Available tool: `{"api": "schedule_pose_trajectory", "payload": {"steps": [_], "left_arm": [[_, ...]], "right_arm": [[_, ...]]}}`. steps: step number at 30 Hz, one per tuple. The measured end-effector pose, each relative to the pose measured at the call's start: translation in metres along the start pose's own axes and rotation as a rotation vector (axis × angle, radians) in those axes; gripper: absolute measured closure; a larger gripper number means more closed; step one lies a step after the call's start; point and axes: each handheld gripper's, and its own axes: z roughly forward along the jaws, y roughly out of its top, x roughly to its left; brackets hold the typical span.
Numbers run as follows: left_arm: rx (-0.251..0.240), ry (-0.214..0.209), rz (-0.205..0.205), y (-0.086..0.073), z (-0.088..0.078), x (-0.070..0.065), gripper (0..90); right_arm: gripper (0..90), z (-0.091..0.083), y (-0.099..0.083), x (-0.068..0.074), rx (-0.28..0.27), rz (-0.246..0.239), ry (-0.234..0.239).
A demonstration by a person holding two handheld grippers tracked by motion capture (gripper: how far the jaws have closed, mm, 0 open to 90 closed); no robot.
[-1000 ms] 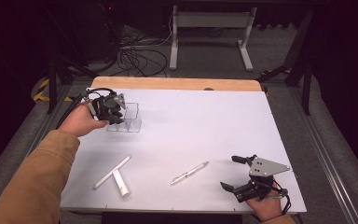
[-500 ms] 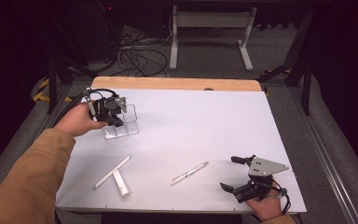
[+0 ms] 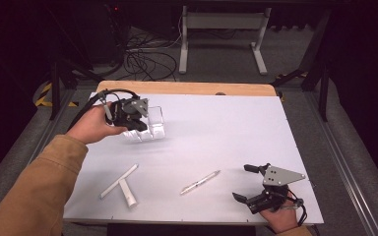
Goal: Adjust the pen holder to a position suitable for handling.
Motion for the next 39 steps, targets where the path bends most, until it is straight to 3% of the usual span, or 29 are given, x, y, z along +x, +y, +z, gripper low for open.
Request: {"api": "schedule_pose_trajectory", "payload": {"steps": [5, 10, 17, 22, 29, 34, 39], "left_arm": [[-0.031, -0.024, 0.043, 0.025, 0.007, -0.008, 87.9], [-0.06, -0.063, 0.045, 0.045, 0.02, -0.012, 87.9], [-0.033, -0.109, 0.059, 0.072, 0.049, -0.019, 87.6], [-0.047, -0.131, 0.051, 0.081, 0.06, -0.022, 87.6], [-0.025, -0.138, 0.078, 0.094, 0.071, -0.029, 87.4], [-0.033, -0.145, 0.044, 0.094, 0.071, -0.028, 87.3], [-0.04, -0.141, 0.046, 0.093, 0.072, -0.029, 87.6]], "right_arm": [[3.5, 0.0, 0.0, 0.0, -0.002, -0.002, 0.001], [3.4, -0.001, 0.0, 0.0, -0.003, 0.0, 0.002], [3.4, -0.001, 0.0, 0.0, -0.001, -0.003, 0.006], [3.4, -0.001, 0.0, 0.0, 0.0, -0.002, 0.008], [3.4, -0.001, 0.0, 0.0, -0.004, -0.005, 0.01], [3.4, -0.001, 0.0, 0.001, 0.0, -0.005, 0.012], [3.4, -0.001, 0.0, 0.001, -0.002, -0.004, 0.013]]}}
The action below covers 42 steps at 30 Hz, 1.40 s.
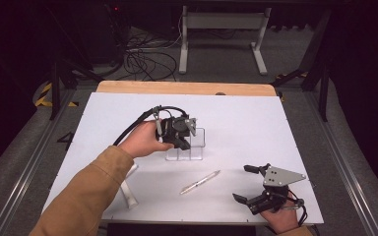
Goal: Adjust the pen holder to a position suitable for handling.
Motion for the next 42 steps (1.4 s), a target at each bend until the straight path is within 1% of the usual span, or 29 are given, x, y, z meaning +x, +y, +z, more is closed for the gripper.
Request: {"api": "schedule_pose_trajectory", "payload": {"steps": [1, 4, 6, 7, 9, 10, 12, 14, 16, 20, 22, 24, 26, 27, 29, 30, 31, 32, 34, 36, 38, 39, 40, 42], "left_arm": [[-0.003, 0.001, 0.007, 0.0, 0.0, 0.001, 87.6], [-0.007, 0.004, 0.01, -0.001, 0.0, 0.0, 87.4], [-0.011, 0.01, 0.005, -0.001, 0.0, -0.001, 87.0], [-0.021, 0.021, -0.002, -0.001, -0.001, -0.001, 86.1], [-0.051, 0.024, -0.034, -0.002, -0.005, -0.001, 71.2], [-0.062, 0.023, -0.04, -0.002, -0.008, -0.002, 68.2], [-0.101, 0.035, -0.062, -0.003, -0.015, -0.005, 62.5], [-0.144, 0.055, -0.092, -0.004, -0.022, -0.008, 55.8], [-0.186, 0.088, -0.115, -0.006, -0.029, -0.013, 51.3], [-0.252, 0.132, -0.185, -0.009, -0.037, -0.021, 39.4], [-0.276, 0.134, -0.216, -0.01, -0.039, -0.025, 33.2], [-0.297, 0.137, -0.229, -0.01, -0.04, -0.029, 32.8], [-0.323, 0.14, -0.237, -0.01, -0.041, -0.032, 30.1], [-0.327, 0.146, -0.239, -0.01, -0.041, -0.034, 29.1], [-0.331, 0.167, -0.256, -0.009, -0.042, -0.038, 28.7], [-0.346, 0.176, -0.265, -0.008, -0.042, -0.04, 28.3], [-0.351, 0.179, -0.275, -0.008, -0.043, -0.042, 28.0], [-0.368, 0.18, -0.286, -0.007, -0.042, -0.043, 28.0], [-0.386, 0.174, -0.308, -0.006, -0.042, -0.046, 27.6], [-0.387, 0.183, -0.308, -0.005, -0.04, -0.049, 26.7], [-0.389, 0.185, -0.331, -0.004, -0.037, -0.052, 26.0], [-0.394, 0.186, -0.332, -0.004, -0.035, -0.053, 26.0], [-0.393, 0.184, -0.344, -0.004, -0.034, -0.055, 26.0], [-0.409, 0.181, -0.356, -0.004, -0.032, -0.057, 26.0]], "right_arm": [[3.4, 0.0, 0.0, 0.0, 0.0, 0.0, 0.001], [3.4, 0.0, 0.0, 0.0, 0.001, 0.0, 0.0], [3.4, 0.0, 0.0, 0.0, 0.0, 0.002, 0.0], [3.4, 0.0, 0.0, 0.0, 0.001, 0.001, 0.0], [3.4, 0.0, 0.0, 0.0, 0.0, 0.0, 0.0], [3.4, 0.0, 0.0, 0.0, 0.0, 0.0, 0.0], [3.4, 0.0, 0.0, 0.0, -0.001, -0.001, 0.0], [3.4, -0.001, 0.0, 0.0, -0.002, -0.002, -0.001], [3.3, -0.001, 0.0, 0.0, -0.004, 0.001, -0.002], [3.1, -0.001, 0.0, 0.001, -0.008, 0.003, -0.009], [3.0, -0.002, -0.001, 0.002, -0.01, 0.007, -0.012], [2.9, -0.003, -0.002, 0.003, -0.01, 0.014, -0.016], [2.7, -0.005, -0.002, 0.004, -0.015, 0.011, -0.024], [2.7, -0.006, -0.002, 0.004, -0.02, 0.012, -0.028], [2.7, -0.007, -0.003, 0.004, -0.023, 0.016, -0.032], [2.7, -0.007, -0.003, 0.005, -0.023, 0.018, -0.033], [2.7, -0.008, -0.004, 0.005, -0.022, 0.019, -0.034], [2.8, -0.008, -0.004, 0.005, -0.021, 0.022, -0.032], [2.8, -0.009, -0.004, 0.006, -0.019, 0.023, -0.036], [2.8, -0.01, -0.005, 0.006, -0.02, 0.025, -0.036], [2.8, -0.011, -0.005, 0.006, -0.022, 0.024, -0.04], [2.8, -0.011, -0.005, 0.006, -0.022, 0.025, -0.039], [2.8, -0.011, -0.005, 0.006, -0.023, 0.025, -0.04], [2.6, -0.011, -0.005, 0.007, -0.028, 0.023, -0.039]]}}
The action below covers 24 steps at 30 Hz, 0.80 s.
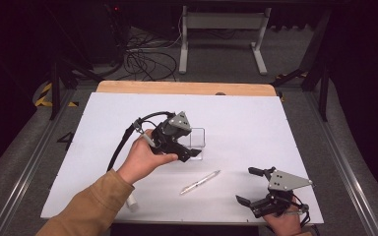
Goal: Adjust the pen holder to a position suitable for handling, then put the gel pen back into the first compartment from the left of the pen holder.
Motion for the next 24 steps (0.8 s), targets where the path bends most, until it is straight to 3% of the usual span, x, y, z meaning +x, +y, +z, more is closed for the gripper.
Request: {"api": "schedule_pose_trajectory", "payload": {"steps": [4, 7, 13, 18, 24], "left_arm": [[-0.006, 0.031, 0.008, -0.003, 0.002, -0.008, 25.5], [-0.017, 0.017, 0.007, -0.006, 0.004, -0.015, 25.0], [-0.022, 0.028, 0.001, -0.01, 0.009, -0.026, 24.3], [-0.043, 0.018, -0.02, -0.014, 0.011, -0.029, 24.3], [-0.033, 0.03, -0.02, -0.019, 0.015, -0.034, 23.8]], "right_arm": [[2.6, 0.001, 0.0, 0.0, 0.001, -0.001, 0.004], [2.6, 0.001, 0.0, 0.0, 0.006, -0.004, 0.004], [2.6, 0.002, 0.001, 0.0, 0.004, -0.006, 0.009], [2.6, 0.003, 0.001, 0.0, 0.004, -0.008, 0.012], [2.6, 0.0, 0.0, 0.0, -0.003, -0.004, 0.007]]}}
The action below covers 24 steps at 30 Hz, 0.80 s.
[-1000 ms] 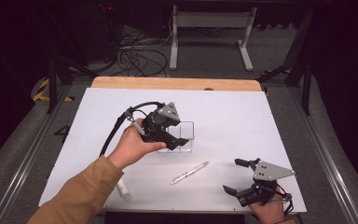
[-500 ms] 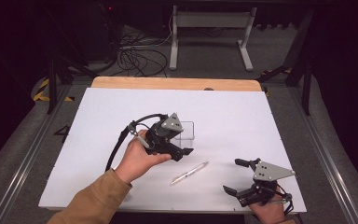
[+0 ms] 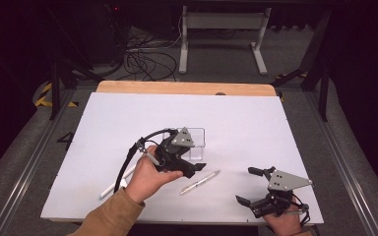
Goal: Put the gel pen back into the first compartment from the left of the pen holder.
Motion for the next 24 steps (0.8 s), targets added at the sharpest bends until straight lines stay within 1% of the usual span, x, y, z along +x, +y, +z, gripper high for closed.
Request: {"api": "schedule_pose_trajectory", "payload": {"steps": [3, 5, 9, 11, 15, 19, 22, 24], "left_arm": [[0.004, -0.004, 0.0, -0.002, 0.003, -0.001, 23.7], [-0.003, -0.009, -0.018, -0.003, 0.005, -0.001, 23.8], [-0.022, -0.021, -0.039, -0.007, 0.007, -0.001, 23.7], [-0.024, -0.022, -0.042, -0.008, 0.009, -0.001, 23.7], [-0.021, -0.012, -0.037, -0.008, 0.011, -0.002, 23.5], [-0.024, -0.019, -0.041, -0.009, 0.014, -0.004, 23.1], [-0.015, -0.004, -0.051, -0.009, 0.016, -0.006, 24.6], [-0.022, -0.018, -0.057, -0.009, 0.018, -0.007, 26.1]], "right_arm": [[2.6, 0.001, 0.0, 0.001, 0.006, -0.004, 0.002], [2.6, 0.002, 0.0, 0.001, 0.007, -0.007, 0.003], [2.6, 0.002, 0.0, 0.001, 0.008, -0.005, 0.002], [2.6, 0.002, 0.0, 0.0, 0.008, -0.004, 0.004], [2.6, 0.002, 0.0, 0.001, 0.008, -0.005, 0.004], [2.6, 0.002, 0.0, 0.001, 0.008, -0.005, 0.003], [2.6, 0.002, 0.0, 0.001, 0.007, -0.004, 0.004], [2.6, 0.002, 0.0, 0.001, 0.007, -0.005, 0.003]]}}
